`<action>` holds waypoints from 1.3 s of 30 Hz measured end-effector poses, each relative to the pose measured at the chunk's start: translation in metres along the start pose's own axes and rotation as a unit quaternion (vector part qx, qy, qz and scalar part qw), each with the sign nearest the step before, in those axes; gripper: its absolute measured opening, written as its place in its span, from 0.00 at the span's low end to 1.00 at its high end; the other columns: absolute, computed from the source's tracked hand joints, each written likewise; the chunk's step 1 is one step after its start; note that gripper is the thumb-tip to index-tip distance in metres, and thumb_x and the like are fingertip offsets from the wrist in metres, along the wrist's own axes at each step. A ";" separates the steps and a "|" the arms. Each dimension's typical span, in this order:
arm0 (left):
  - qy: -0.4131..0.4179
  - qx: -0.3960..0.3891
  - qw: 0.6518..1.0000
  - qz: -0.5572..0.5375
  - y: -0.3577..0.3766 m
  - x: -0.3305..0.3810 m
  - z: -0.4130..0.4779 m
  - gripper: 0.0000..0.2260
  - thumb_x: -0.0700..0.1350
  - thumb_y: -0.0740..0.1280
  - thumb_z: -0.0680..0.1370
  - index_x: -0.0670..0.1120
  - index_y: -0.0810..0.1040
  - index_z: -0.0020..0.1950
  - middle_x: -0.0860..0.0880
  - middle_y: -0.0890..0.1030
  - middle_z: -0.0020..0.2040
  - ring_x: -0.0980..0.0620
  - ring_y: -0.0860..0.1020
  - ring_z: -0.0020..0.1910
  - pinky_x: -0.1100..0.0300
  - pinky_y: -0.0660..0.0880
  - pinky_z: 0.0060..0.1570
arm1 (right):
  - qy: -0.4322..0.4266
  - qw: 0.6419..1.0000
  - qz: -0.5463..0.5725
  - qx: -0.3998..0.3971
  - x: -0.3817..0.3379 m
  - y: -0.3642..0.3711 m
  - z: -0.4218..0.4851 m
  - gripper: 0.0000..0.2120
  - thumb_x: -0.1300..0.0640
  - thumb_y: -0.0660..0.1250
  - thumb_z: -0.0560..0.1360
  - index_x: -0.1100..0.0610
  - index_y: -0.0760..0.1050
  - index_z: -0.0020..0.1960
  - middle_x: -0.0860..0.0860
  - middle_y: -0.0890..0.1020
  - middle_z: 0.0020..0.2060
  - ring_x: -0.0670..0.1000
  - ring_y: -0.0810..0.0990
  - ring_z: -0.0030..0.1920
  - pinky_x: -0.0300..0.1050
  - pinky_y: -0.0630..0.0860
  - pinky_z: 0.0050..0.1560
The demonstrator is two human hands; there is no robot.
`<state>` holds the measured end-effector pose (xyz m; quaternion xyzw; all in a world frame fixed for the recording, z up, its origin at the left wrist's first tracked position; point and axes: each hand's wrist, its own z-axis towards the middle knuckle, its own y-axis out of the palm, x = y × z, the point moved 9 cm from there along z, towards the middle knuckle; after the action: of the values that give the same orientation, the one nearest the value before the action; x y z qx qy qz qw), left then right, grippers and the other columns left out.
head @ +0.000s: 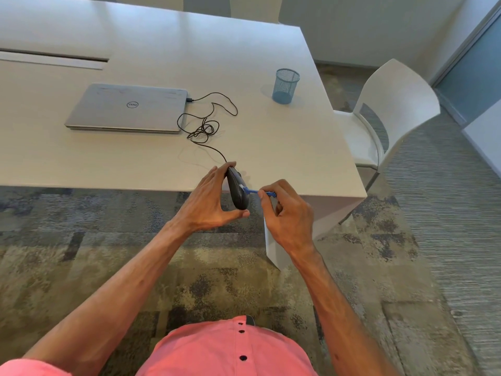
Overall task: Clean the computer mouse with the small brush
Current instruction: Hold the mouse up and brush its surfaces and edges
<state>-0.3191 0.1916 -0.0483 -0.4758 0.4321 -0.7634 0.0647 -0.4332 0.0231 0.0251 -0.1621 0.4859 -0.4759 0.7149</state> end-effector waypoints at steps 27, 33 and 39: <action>-0.006 0.034 0.999 -0.009 0.000 -0.026 0.011 0.55 0.78 0.79 0.70 0.56 0.58 0.88 0.52 0.74 0.81 0.52 0.75 0.79 0.49 0.70 0.82 | 0.117 0.991 0.059 -0.008 0.007 0.020 -0.005 0.10 0.44 0.71 0.84 0.49 0.86 0.51 0.33 0.75 0.33 0.41 0.73 0.28 0.31 0.62 0.34; -0.014 0.041 0.999 -0.023 -0.001 -0.031 0.009 0.55 0.77 0.80 0.69 0.60 0.58 0.88 0.58 0.72 0.82 0.55 0.74 0.79 0.53 0.68 0.80 | 0.139 0.990 0.024 -0.001 0.036 0.012 -0.004 0.09 0.45 0.72 0.84 0.49 0.87 0.52 0.38 0.83 0.40 0.38 0.74 0.30 0.33 0.67 0.36; 0.003 0.036 0.998 -0.054 -0.002 -0.024 0.011 0.57 0.73 0.84 0.69 0.61 0.56 0.88 0.63 0.67 0.86 0.64 0.69 0.83 0.55 0.65 0.82 | 0.272 0.935 0.229 0.017 0.070 0.017 -0.005 0.12 0.46 0.69 0.86 0.51 0.83 0.48 0.50 0.86 0.37 0.44 0.77 0.30 0.37 0.75 0.35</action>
<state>-0.2972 0.1981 -0.0609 -0.4933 0.3786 -0.7822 0.0388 -0.4238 -0.0265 -0.0272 0.1014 0.6775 -0.3339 0.6474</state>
